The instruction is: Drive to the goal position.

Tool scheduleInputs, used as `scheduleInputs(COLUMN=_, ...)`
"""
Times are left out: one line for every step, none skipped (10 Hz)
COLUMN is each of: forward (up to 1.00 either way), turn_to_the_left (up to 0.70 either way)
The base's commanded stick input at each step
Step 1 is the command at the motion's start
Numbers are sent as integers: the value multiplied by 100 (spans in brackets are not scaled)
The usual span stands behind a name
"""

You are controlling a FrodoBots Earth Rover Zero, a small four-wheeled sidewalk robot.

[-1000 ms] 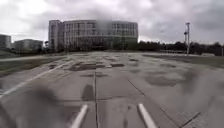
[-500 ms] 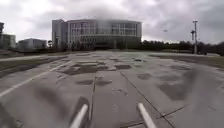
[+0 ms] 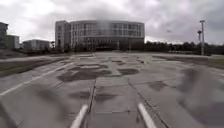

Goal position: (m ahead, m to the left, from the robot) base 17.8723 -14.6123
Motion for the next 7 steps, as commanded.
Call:
scheduleInputs(forward=100, turn_to_the_left=0)
scheduleInputs(forward=100, turn_to_the_left=0)
scheduleInputs(forward=100, turn_to_the_left=0)
scheduleInputs(forward=100, turn_to_the_left=0)
scheduleInputs(forward=100, turn_to_the_left=0)
scheduleInputs(forward=100, turn_to_the_left=0)
scheduleInputs(forward=100, turn_to_the_left=-6)
